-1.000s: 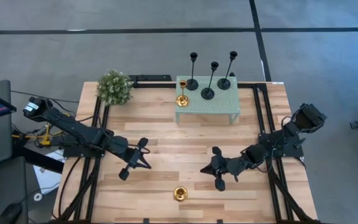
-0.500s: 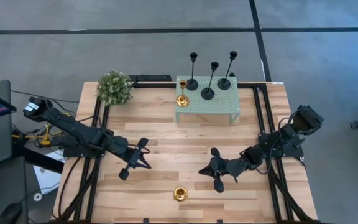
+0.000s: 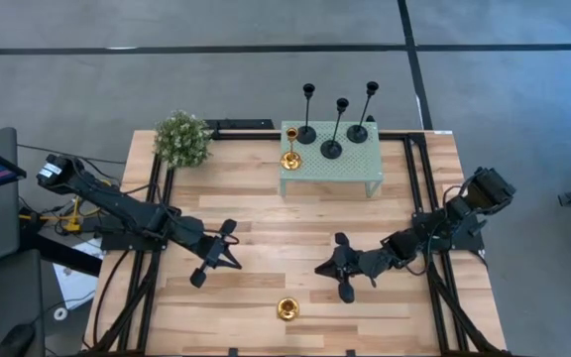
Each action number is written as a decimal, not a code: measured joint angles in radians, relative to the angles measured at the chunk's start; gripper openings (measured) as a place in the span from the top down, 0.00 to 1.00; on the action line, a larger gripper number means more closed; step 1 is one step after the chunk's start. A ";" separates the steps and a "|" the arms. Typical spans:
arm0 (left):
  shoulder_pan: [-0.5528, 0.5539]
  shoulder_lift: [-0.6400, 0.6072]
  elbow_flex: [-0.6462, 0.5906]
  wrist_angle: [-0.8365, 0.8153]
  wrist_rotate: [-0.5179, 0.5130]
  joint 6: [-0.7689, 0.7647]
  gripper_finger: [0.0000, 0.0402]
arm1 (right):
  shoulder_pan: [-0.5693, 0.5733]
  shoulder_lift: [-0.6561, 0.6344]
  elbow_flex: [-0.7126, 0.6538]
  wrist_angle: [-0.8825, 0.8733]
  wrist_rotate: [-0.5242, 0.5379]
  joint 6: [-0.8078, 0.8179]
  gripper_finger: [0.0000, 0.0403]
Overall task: Pick & Place candle stick holders
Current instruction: Put the gold candle holder on the shelf
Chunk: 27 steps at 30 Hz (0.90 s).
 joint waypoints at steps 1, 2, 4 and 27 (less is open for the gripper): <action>0.000 0.000 0.000 0.000 0.000 0.000 0.98 | -0.005 0.000 0.000 0.001 -0.015 0.004 0.92; 0.000 0.000 0.000 0.000 0.000 0.000 0.98 | -0.009 0.000 0.000 0.006 -0.026 0.019 0.88; 0.000 0.000 0.000 0.000 0.000 0.000 0.98 | -0.021 0.000 0.000 0.013 -0.048 0.054 0.79; 0.000 0.000 0.000 0.000 0.000 0.000 0.98 | -0.033 0.285 0.143 0.105 -0.069 -0.101 0.38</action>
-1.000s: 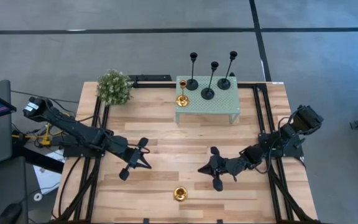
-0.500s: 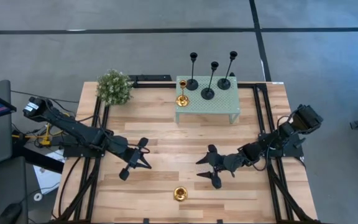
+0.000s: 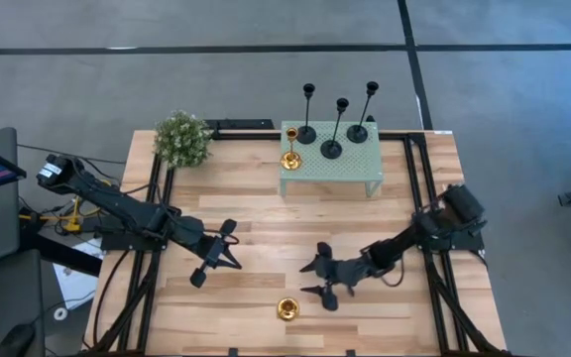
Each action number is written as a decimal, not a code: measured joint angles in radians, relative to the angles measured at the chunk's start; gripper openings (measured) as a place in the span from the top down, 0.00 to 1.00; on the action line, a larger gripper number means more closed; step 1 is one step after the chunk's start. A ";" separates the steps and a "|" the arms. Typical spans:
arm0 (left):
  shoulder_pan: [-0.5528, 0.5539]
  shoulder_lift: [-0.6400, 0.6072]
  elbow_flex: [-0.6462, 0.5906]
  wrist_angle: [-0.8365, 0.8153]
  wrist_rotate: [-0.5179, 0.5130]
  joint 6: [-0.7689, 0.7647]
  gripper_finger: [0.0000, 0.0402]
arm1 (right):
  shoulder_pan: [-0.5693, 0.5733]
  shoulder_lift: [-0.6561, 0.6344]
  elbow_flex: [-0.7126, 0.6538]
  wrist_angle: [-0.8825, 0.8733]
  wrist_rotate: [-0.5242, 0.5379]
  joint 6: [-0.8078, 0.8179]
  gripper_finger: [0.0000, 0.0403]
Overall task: Pick & Place candle stick holders
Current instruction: Put the gold candle holder on the shelf
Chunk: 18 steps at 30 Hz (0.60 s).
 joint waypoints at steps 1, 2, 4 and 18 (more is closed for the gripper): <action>0.000 0.000 0.000 0.000 0.000 0.000 0.98 | 0.000 0.028 0.025 -0.005 0.000 -0.016 0.38; 0.000 0.000 0.000 0.000 0.000 0.000 0.98 | 0.000 0.054 0.049 -0.009 0.000 -0.034 0.38; 0.000 0.000 0.000 0.000 0.000 0.000 0.98 | -0.001 0.098 0.091 -0.013 0.001 -0.056 0.38; 0.000 0.000 0.000 0.000 0.000 0.000 0.98 | -0.001 0.125 0.187 -0.171 -0.167 0.027 0.38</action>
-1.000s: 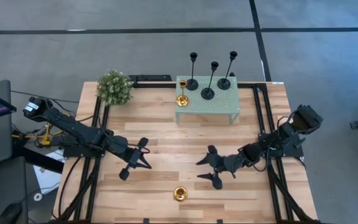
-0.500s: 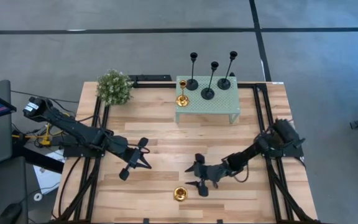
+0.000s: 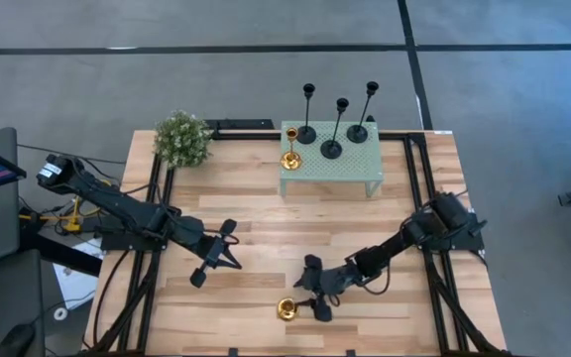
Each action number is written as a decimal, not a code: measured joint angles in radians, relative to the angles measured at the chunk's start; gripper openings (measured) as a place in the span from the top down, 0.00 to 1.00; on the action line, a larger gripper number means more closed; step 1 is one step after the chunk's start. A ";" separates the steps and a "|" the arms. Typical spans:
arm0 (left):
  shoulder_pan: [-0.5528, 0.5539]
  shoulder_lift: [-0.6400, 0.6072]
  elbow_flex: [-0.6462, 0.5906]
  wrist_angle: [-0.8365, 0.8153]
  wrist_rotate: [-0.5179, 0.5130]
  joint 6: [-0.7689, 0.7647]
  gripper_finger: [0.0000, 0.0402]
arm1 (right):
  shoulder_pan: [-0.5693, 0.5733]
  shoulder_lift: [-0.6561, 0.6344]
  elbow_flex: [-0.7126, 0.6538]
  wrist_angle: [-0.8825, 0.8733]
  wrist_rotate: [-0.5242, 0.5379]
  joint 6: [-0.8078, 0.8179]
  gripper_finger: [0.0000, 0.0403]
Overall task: Pick & Place candle stick holders
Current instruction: Put the gold candle holder on the shelf
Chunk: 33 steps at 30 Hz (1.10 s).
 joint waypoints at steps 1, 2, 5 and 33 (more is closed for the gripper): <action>0.000 0.000 0.000 0.000 0.000 0.000 0.98 | 0.002 -0.005 0.000 -0.001 -0.031 0.017 0.38; 0.000 0.000 0.000 0.000 0.000 0.000 0.98 | 0.005 -0.009 0.000 0.000 -0.054 0.035 0.38; 0.000 0.000 0.000 0.000 0.000 0.000 0.98 | 0.020 -0.010 0.000 0.021 -0.081 0.049 0.38; 0.000 0.000 0.000 0.000 0.000 0.000 0.98 | 0.025 -0.007 0.086 0.062 -0.019 -0.049 0.42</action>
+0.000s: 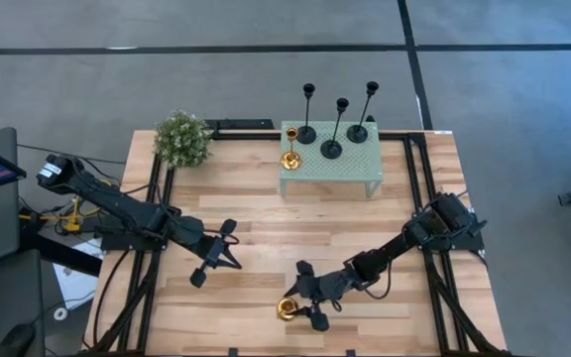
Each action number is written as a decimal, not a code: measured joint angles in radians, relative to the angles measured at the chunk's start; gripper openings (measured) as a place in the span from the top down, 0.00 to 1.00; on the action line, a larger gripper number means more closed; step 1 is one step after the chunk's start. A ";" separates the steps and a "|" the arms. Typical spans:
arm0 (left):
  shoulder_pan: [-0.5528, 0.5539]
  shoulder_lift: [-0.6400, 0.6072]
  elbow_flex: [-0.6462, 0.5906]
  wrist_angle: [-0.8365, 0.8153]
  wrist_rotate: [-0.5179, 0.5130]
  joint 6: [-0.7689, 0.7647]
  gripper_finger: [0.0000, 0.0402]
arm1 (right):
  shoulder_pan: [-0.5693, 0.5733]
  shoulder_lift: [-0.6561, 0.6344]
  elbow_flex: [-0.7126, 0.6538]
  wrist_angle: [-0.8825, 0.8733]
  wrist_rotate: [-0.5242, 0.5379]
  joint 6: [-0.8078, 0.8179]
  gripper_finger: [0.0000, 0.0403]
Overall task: Pick & Place candle stick holders
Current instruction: Put the gold candle holder on the shelf
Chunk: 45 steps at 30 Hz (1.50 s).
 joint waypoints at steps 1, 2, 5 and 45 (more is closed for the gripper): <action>0.000 0.000 0.000 0.000 0.000 0.000 0.98 | 0.001 0.000 0.000 0.000 -0.003 0.003 0.44; 0.000 0.000 0.000 0.000 0.000 0.000 0.98 | 0.001 0.000 0.000 0.000 -0.005 0.009 0.45; 0.000 0.000 0.000 0.000 0.000 0.000 0.98 | 0.000 0.000 0.000 0.004 -0.016 0.015 0.51; 0.000 0.000 0.000 0.000 0.000 0.000 0.98 | 0.002 -0.114 0.001 -0.146 0.063 -0.013 0.99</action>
